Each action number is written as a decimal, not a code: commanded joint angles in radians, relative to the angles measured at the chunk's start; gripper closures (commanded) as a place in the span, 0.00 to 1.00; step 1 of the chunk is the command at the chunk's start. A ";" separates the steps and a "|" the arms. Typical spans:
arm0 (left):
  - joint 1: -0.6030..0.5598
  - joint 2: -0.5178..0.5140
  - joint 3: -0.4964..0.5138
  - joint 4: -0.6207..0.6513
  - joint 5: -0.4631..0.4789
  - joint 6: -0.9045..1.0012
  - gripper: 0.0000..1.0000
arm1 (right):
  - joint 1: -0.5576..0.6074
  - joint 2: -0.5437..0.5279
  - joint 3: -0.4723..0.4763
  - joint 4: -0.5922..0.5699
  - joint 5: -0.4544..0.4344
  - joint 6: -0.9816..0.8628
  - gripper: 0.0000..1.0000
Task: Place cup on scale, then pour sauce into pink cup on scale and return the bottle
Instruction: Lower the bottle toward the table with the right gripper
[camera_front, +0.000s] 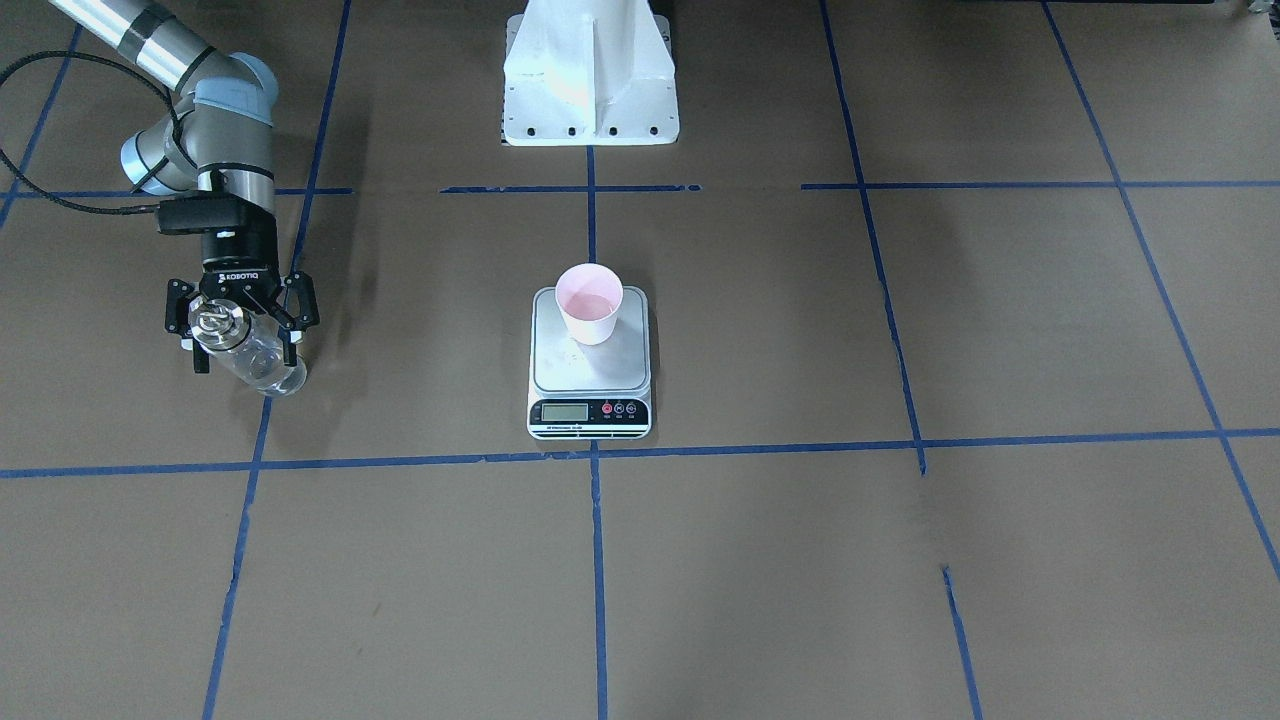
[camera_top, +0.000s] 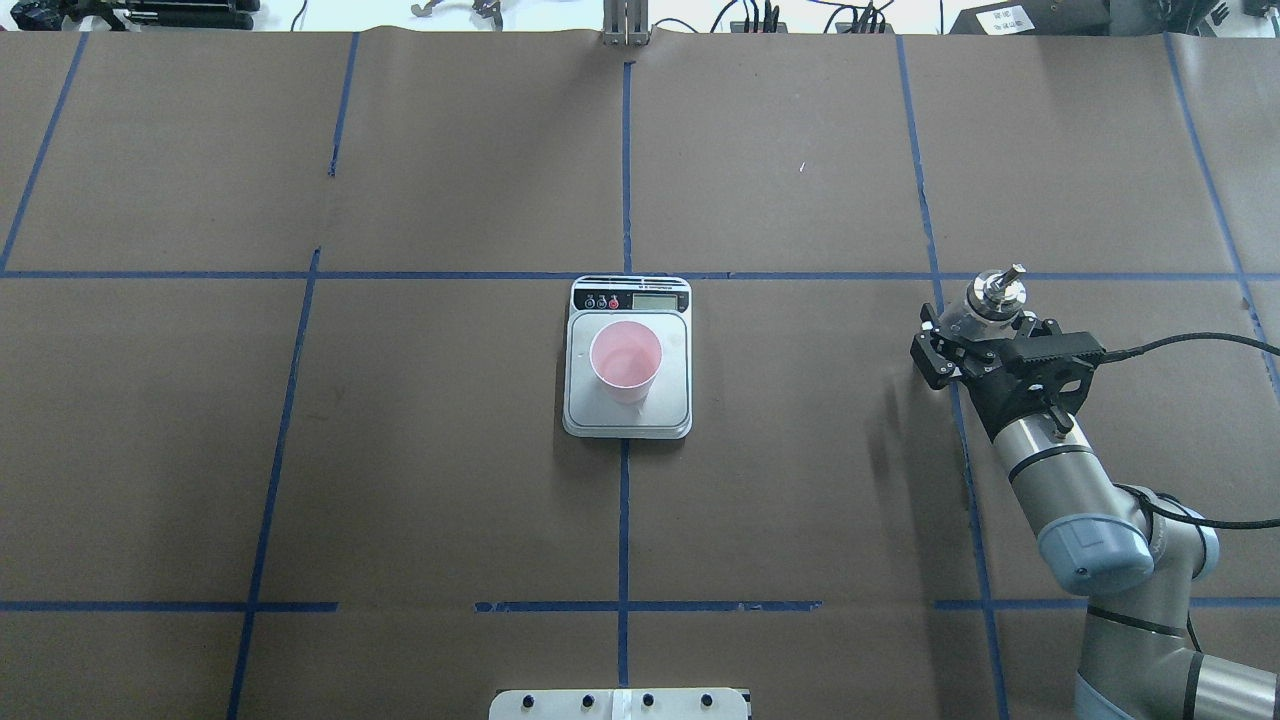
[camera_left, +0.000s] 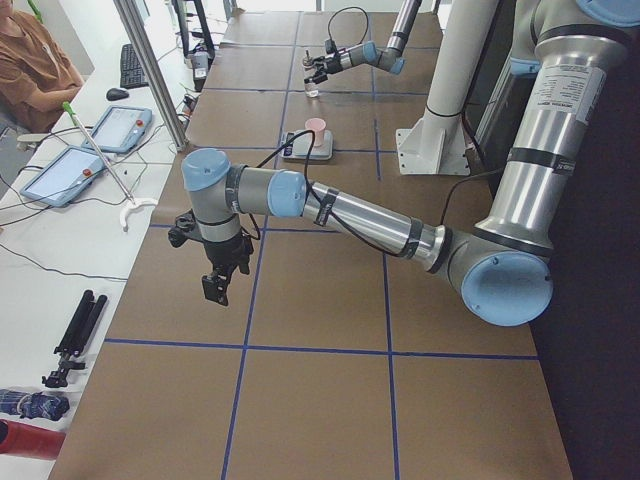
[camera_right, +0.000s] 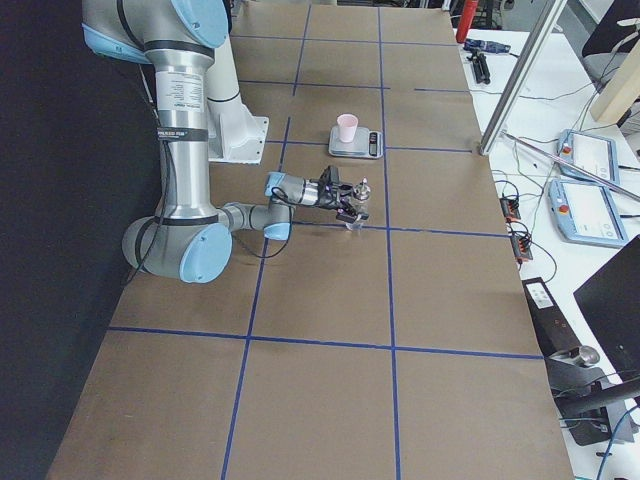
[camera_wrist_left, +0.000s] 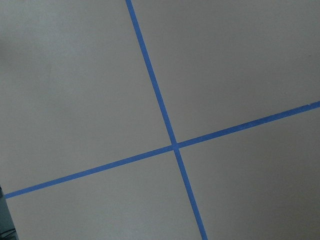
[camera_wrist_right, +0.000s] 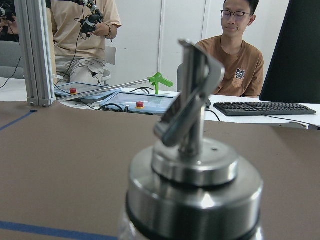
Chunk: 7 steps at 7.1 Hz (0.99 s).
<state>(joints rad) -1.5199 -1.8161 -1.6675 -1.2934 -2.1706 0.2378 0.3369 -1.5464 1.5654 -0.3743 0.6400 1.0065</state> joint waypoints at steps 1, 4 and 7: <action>0.000 0.000 0.000 0.000 0.000 0.000 0.00 | -0.004 -0.009 0.002 0.002 -0.005 0.000 0.00; 0.000 0.000 -0.003 0.000 0.000 0.000 0.00 | -0.028 -0.014 0.005 0.003 -0.019 0.003 0.00; 0.000 0.000 -0.005 0.000 0.000 0.000 0.00 | -0.045 -0.033 0.018 0.005 -0.028 0.003 0.00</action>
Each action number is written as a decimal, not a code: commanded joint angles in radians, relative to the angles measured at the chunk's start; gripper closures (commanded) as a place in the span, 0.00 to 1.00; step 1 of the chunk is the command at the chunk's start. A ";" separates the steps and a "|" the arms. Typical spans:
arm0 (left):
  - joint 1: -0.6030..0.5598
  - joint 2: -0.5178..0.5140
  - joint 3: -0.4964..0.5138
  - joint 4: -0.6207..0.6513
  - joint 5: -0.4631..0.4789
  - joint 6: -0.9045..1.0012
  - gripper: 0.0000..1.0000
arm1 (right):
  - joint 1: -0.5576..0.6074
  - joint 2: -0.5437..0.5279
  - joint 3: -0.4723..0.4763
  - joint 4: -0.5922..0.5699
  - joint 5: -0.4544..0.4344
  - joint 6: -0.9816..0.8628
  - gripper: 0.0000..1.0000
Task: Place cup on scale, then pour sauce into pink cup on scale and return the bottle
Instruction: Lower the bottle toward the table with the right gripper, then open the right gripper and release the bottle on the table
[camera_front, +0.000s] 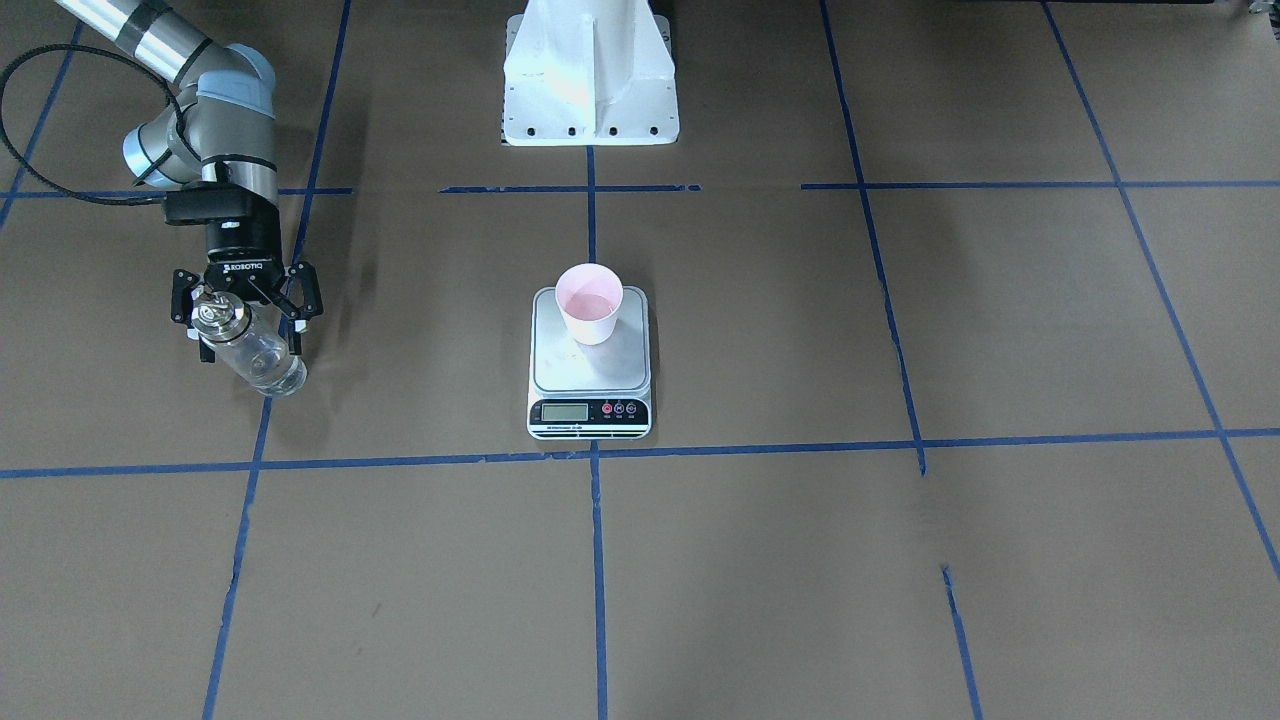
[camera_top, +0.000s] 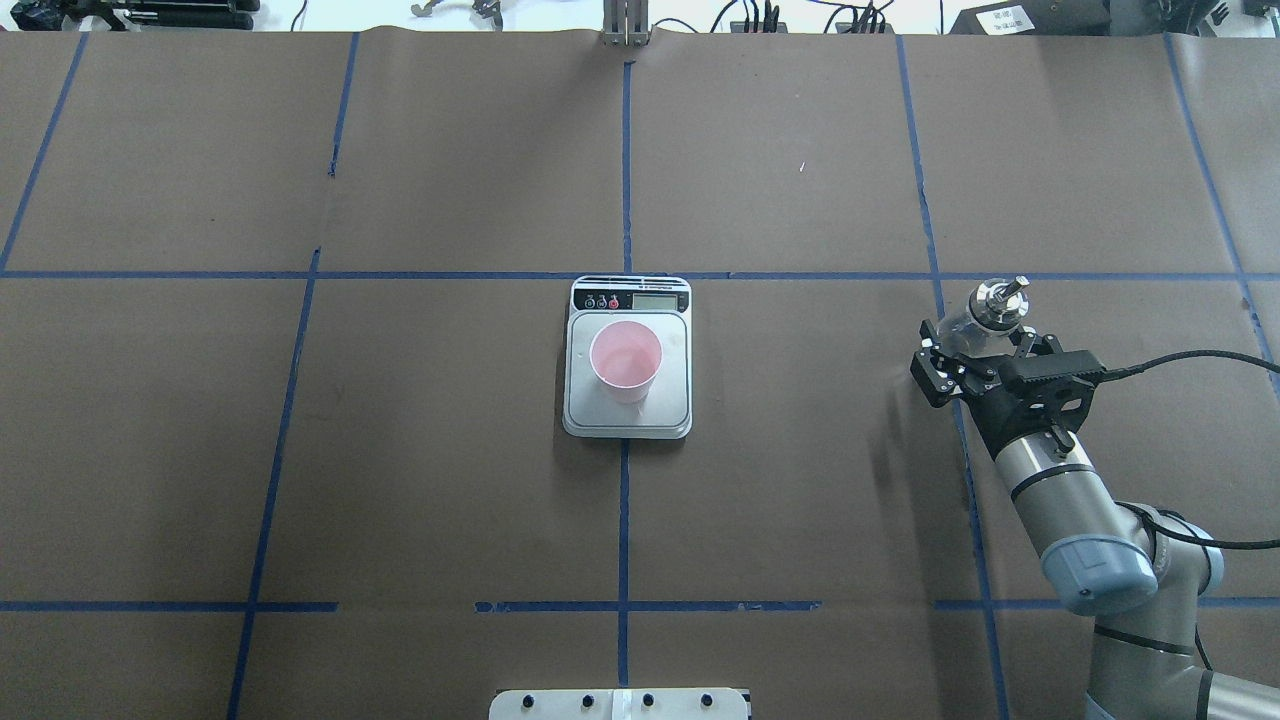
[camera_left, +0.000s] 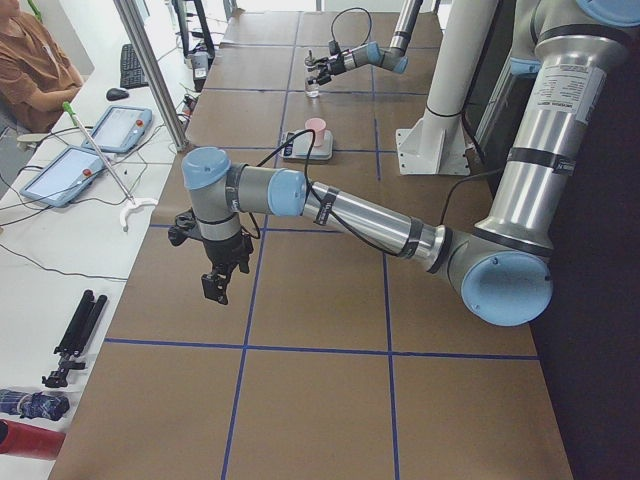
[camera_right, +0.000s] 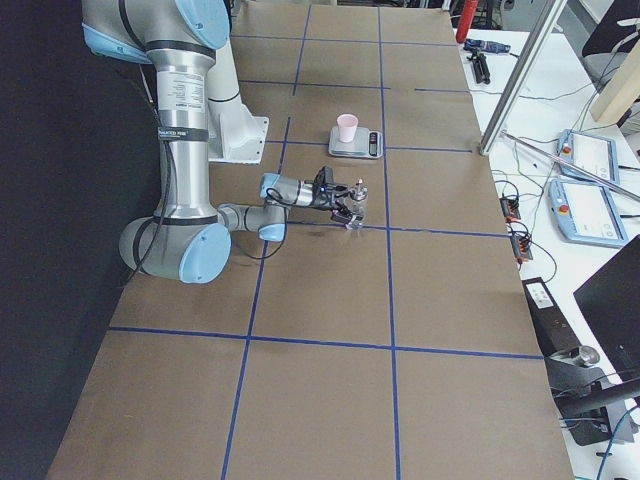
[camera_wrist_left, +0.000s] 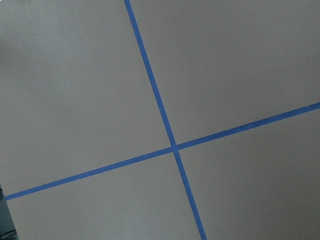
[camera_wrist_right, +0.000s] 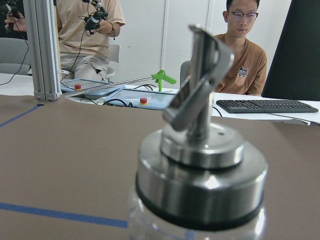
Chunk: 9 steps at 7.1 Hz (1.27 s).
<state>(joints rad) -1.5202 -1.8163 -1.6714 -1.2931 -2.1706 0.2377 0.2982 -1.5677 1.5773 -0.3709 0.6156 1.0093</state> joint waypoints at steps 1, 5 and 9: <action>0.000 0.000 -0.001 0.000 0.000 0.000 0.00 | -0.014 -0.032 0.007 0.007 -0.016 0.000 0.00; 0.000 0.000 -0.004 0.000 0.000 0.000 0.00 | -0.082 -0.081 0.078 0.007 -0.069 0.000 0.00; 0.000 0.002 -0.005 0.000 0.000 0.000 0.00 | -0.221 -0.155 0.087 0.168 -0.183 0.000 0.00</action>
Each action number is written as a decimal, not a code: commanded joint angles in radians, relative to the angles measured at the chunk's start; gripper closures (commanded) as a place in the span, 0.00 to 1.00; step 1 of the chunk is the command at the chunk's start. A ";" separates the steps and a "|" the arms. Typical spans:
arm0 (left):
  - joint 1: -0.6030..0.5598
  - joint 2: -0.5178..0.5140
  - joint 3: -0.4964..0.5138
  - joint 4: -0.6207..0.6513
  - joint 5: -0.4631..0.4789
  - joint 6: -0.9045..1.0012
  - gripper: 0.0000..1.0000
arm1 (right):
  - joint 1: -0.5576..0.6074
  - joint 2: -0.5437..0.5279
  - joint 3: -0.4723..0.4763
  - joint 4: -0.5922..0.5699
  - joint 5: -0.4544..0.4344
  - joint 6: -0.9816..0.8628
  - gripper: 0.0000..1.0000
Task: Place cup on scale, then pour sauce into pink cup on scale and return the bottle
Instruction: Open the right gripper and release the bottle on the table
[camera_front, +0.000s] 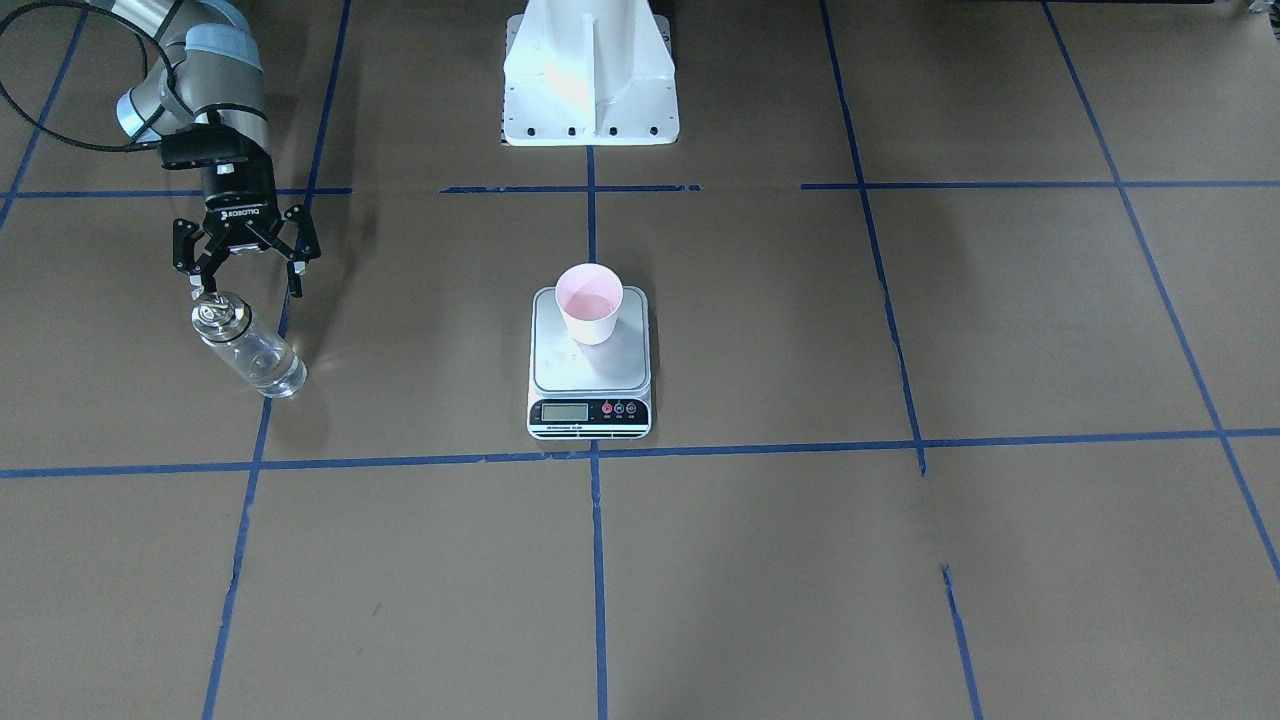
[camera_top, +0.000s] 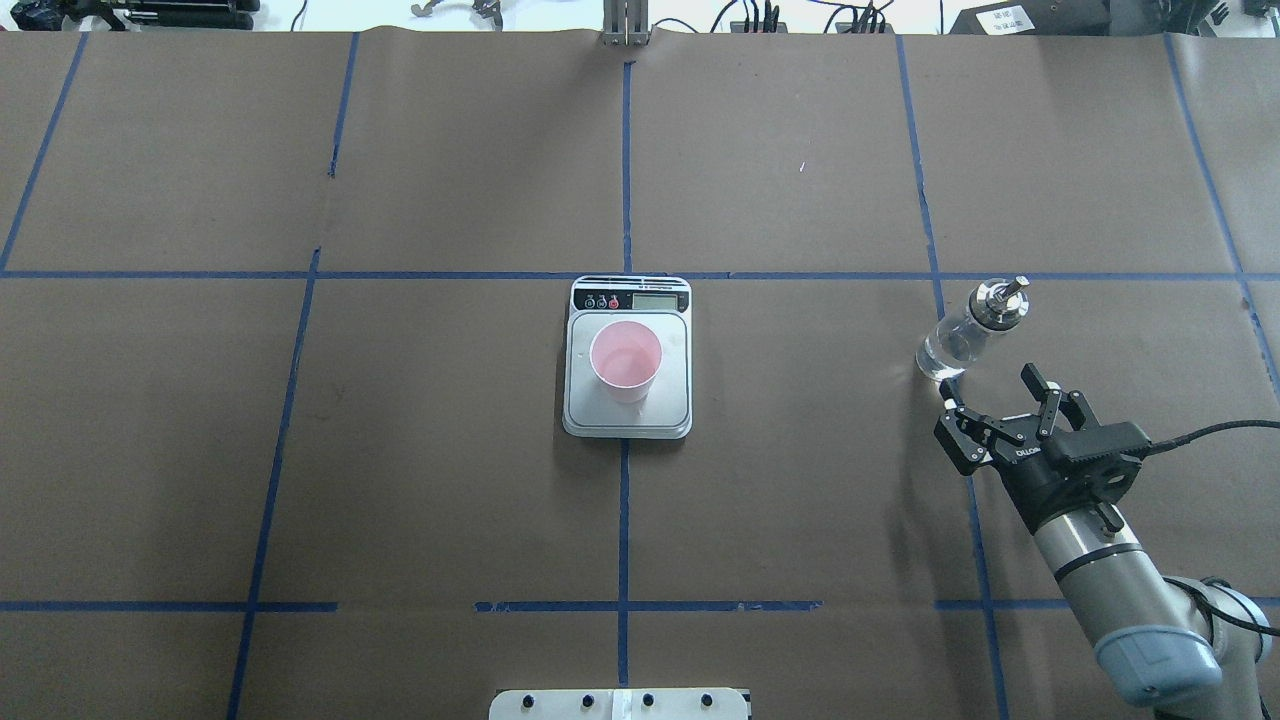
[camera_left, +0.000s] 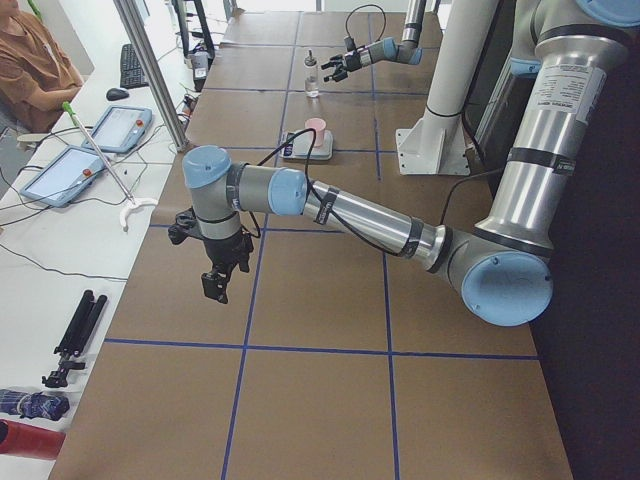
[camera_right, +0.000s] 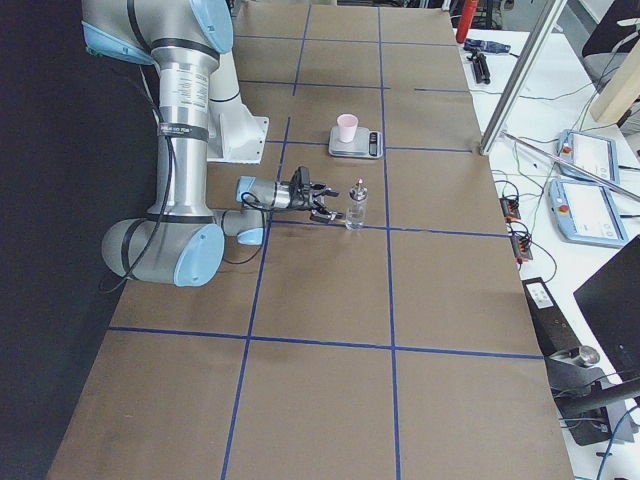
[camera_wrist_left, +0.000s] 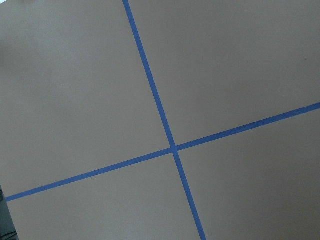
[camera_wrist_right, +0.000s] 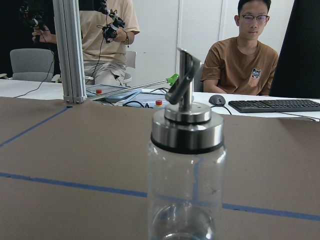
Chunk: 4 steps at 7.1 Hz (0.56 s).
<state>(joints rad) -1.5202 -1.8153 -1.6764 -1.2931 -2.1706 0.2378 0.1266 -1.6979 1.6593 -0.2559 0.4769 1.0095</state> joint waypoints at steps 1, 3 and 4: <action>0.000 0.001 0.000 0.000 0.000 0.000 0.00 | -0.076 -0.028 0.034 0.053 -0.072 -0.002 0.00; 0.000 0.001 0.000 0.000 0.000 0.000 0.00 | -0.090 -0.077 0.139 0.049 -0.086 -0.014 0.00; 0.000 -0.001 0.000 0.000 0.000 0.000 0.00 | -0.090 -0.092 0.186 0.046 -0.086 -0.015 0.00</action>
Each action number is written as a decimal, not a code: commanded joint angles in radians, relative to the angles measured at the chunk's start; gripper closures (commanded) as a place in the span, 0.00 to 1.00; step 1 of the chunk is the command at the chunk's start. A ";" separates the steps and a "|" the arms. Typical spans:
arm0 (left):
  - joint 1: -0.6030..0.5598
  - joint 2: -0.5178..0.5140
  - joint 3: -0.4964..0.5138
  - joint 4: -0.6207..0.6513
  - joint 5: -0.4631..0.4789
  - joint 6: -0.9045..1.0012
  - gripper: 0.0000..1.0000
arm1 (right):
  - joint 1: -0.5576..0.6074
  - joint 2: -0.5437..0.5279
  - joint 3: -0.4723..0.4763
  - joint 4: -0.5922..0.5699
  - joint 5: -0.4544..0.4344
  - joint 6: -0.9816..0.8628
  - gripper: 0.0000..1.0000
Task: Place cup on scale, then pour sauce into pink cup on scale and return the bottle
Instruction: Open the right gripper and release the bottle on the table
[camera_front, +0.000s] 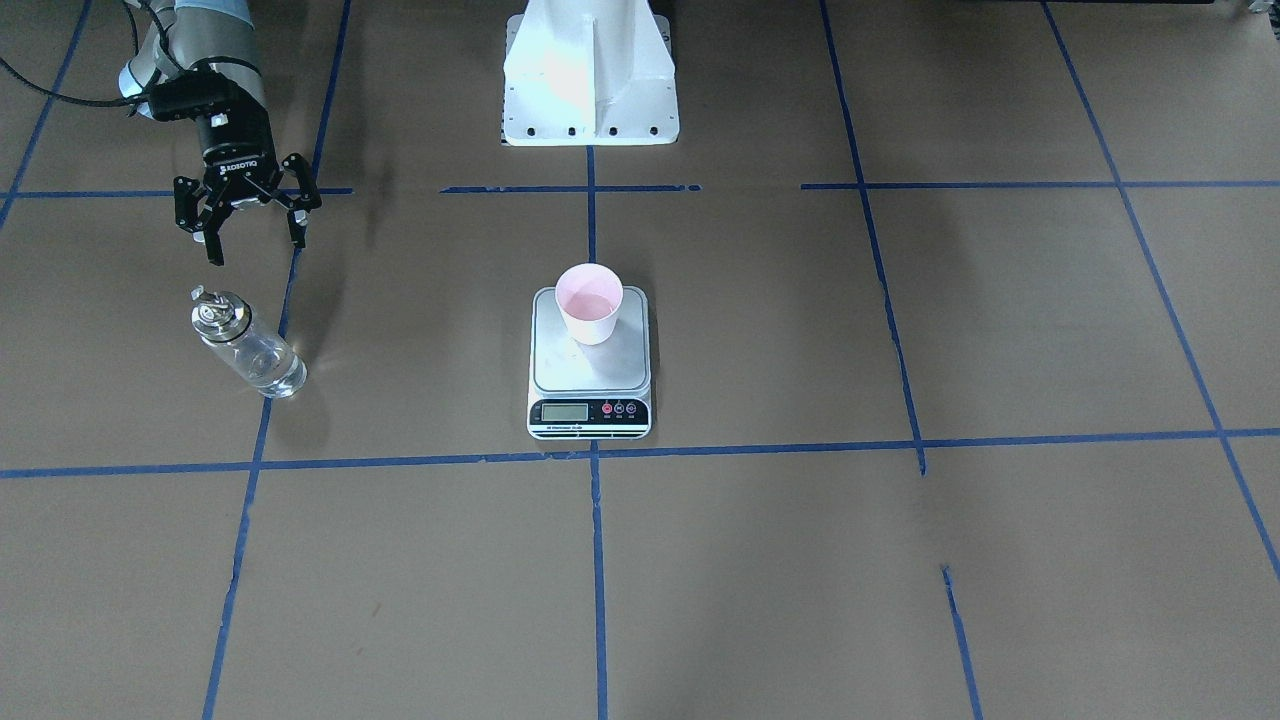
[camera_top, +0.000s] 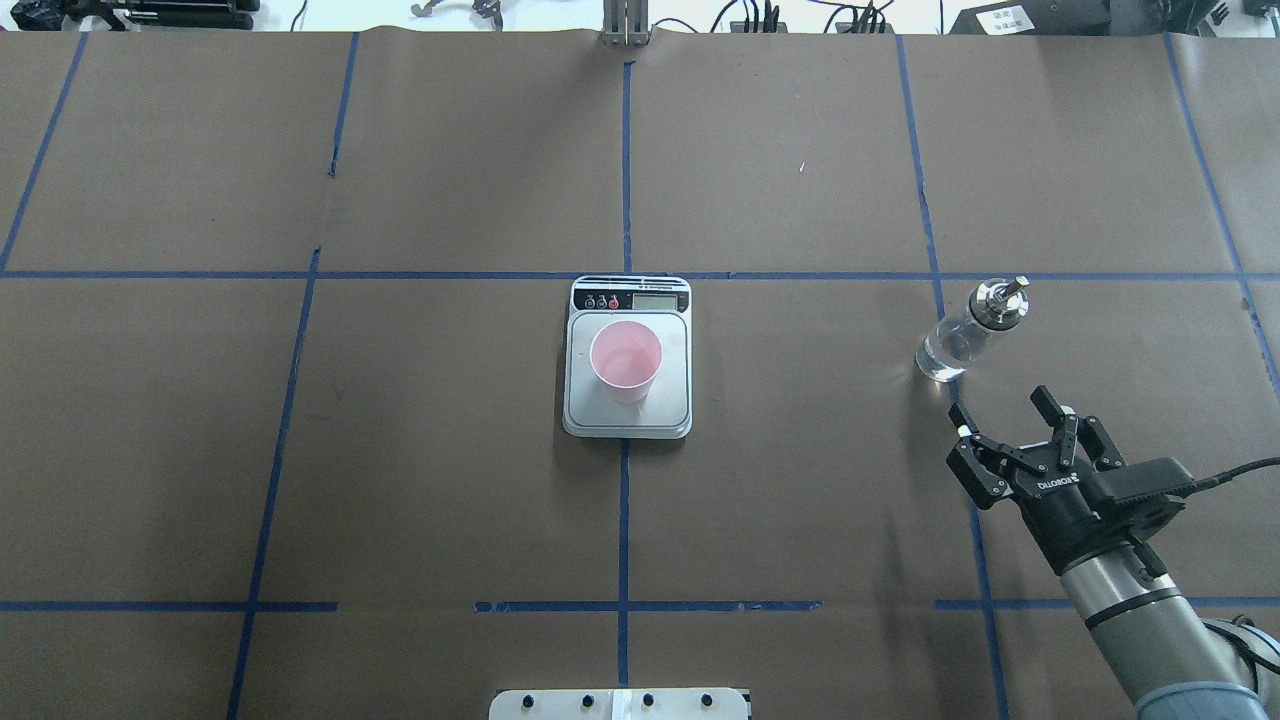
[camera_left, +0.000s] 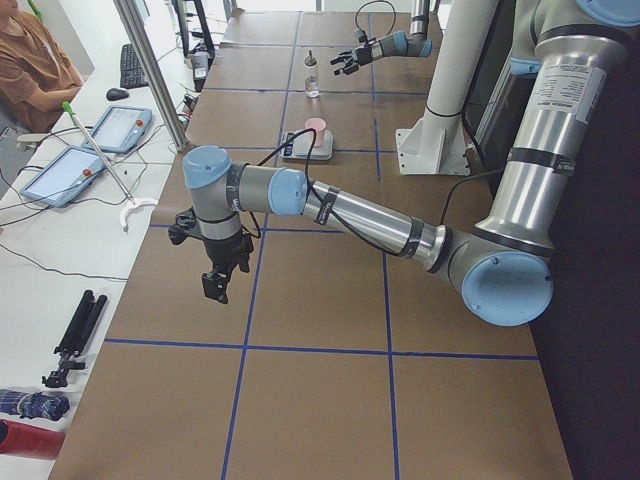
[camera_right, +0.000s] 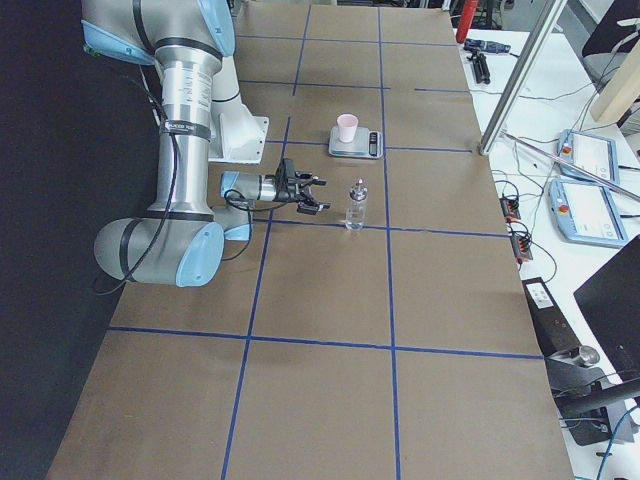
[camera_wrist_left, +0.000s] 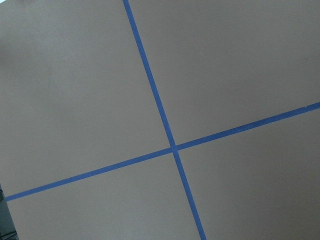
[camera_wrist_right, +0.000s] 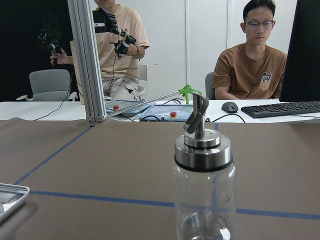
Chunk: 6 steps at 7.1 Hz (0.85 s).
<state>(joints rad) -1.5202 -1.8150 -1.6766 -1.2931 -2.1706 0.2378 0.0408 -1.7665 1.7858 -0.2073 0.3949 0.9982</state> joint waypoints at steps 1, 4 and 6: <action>0.000 -0.001 0.000 0.000 0.000 0.000 0.00 | -0.004 -0.025 0.105 -0.017 -0.004 -0.006 0.00; 0.000 -0.001 0.002 0.000 0.000 0.000 0.00 | -0.003 -0.036 0.317 -0.245 0.001 -0.009 0.00; 0.000 -0.001 0.002 0.000 0.000 0.000 0.00 | 0.019 -0.027 0.349 -0.315 0.010 -0.013 0.00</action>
<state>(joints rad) -1.5202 -1.8162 -1.6753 -1.2932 -2.1706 0.2378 0.0443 -1.7996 2.1113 -0.4717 0.3991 0.9870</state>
